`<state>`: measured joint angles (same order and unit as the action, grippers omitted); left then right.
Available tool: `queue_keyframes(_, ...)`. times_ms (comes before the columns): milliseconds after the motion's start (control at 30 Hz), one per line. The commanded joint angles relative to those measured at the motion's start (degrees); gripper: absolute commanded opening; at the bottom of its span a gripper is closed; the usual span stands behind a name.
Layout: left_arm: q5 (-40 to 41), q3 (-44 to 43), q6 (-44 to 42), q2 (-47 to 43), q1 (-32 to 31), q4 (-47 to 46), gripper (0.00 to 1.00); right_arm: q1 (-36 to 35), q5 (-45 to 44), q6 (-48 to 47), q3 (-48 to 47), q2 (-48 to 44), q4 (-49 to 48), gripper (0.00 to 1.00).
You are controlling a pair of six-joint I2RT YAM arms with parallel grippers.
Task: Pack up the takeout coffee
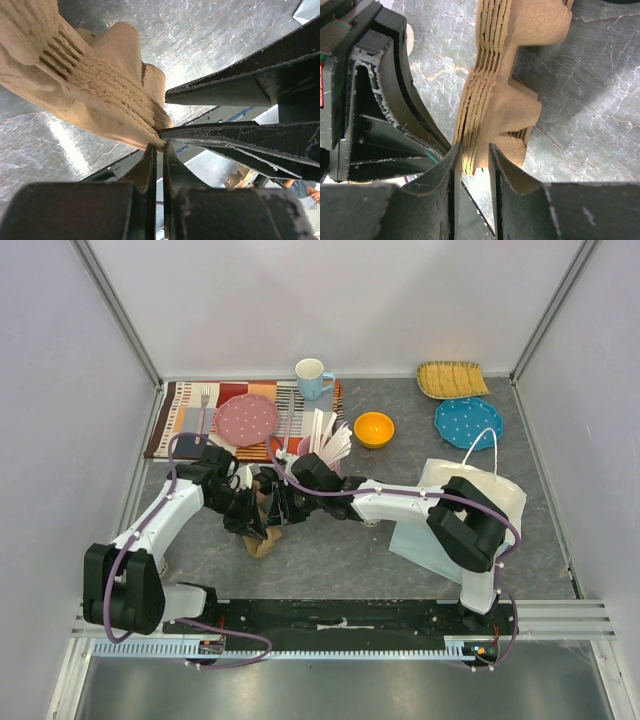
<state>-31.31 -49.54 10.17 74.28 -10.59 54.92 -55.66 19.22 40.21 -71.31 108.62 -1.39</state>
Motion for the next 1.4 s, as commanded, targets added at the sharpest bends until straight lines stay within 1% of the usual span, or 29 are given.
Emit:
queue_keyframes(0,6.17,-0.56,2.13,-1.94,1.53,-0.25,0.02,0.37,-6.65,-3.99,1.17,3.0,7.18,0.32)
queue_keyframes(133,7.23,-1.88,1.43,-3.87,2.33,0.98,0.02,0.46,-9.02,-6.1,0.99,3.88,9.56,0.32)
queue_keyframes(300,4.25,-1.18,0.81,-4.5,2.77,1.86,0.02,0.29,-10.26,-6.89,1.79,4.15,9.91,0.32)
queue_keyframes(500,3.01,-0.38,-0.42,-5.2,4.26,2.48,0.02,0.29,-11.05,-7.42,2.75,3.88,10.61,0.31)
queue_keyframes(567,2.22,-0.47,-0.77,-5.2,4.87,2.48,0.04,0.29,-11.05,-7.51,2.75,3.88,10.7,0.31)
queue_keyframes(600,1.87,-0.3,-0.86,-5.2,4.96,2.3,0.09,0.2,-10.61,-7.51,2.58,3.71,10.44,0.31)
queue_keyframes(667,1.52,-0.73,-0.95,-5.02,5.05,2.3,0.14,-0.06,-10.52,-8.03,2.23,3.44,10.35,0.32)
queue_keyframes(700,1.43,-1.0,-1.03,-4.76,5.14,2.21,0.19,-0.15,-10.7,-8.47,1.7,2.83,10.27,0.32)
queue_keyframes(733,1.51,-1.78,-1.29,-4.85,5.14,2.3,0.21,-0.59,-10.7,-9.26,1.52,2.48,10.35,0.32)
queue_keyframes(767,2.04,-2.14,-1.3,-4.93,5.14,2.21,0.23,-0.68,-10.52,-9.53,1.35,2.21,10.0,0.33)
queue_keyframes(867,5.63,-2.58,-0.6,-5.64,5.23,0.99,0.34,-1.29,-8.86,-10.23,1.35,0.72,8.52,0.36)
queue_keyframes(933,6.09,-2.06,1.33,-4.86,5.32,0.02,0.39,-1.73,-8.24,-10.41,1.35,-0.16,8.07,0.37)
queue_keyframes(967,4.95,-1.97,1.69,-4.41,5.32,-0.59,0.48,-1.91,-8.15,-10.41,1.26,-0.42,7.98,0.38)
queue_keyframes(1067,5.2,-1.26,3.8,-3.79,5.32,-1.56,0.53,-2.09,-7.97,-10.15,1.0,-1.21,7.98,0.41)
queue_keyframes(1133,5.29,-1.18,4.93,-3.88,5.32,-2.35,0.52,-2.26,-7.97,-10.06,0.91,-1.83,7.98,0.41)
queue_keyframes(1167,5.29,-1.0,5.38,-3.79,5.32,-2.88,0.44,-2.26,-7.89,-10.15,0.91,-2.0,7.89,0.42)
queue_keyframes(1233,5.12,-0.56,6.52,-3.27,5.32,-3.94,0.32,-2.26,-7.8,-10.24,0.65,-2.27,7.98,0.43)
queue_keyframes(1267,5.21,-0.47,6.7,-2.83,5.4,-4.03,0.21,-2.35,-7.88,-10.32,0.64,-2.36,7.98,0.43)
queue_keyframes(1333,5.47,-0.21,6.79,-2.82,5.32,-3.85,0.13,-2.35,-7.88,-10.32,0.64,-2.97,7.98,0.46)
queue_keyframes(1367,5.64,-0.12,6.7,-3.17,5.4,-3.68,0.03,-2.35,-7.89,-10.41,0.73,-3.58,7.81,0.48)
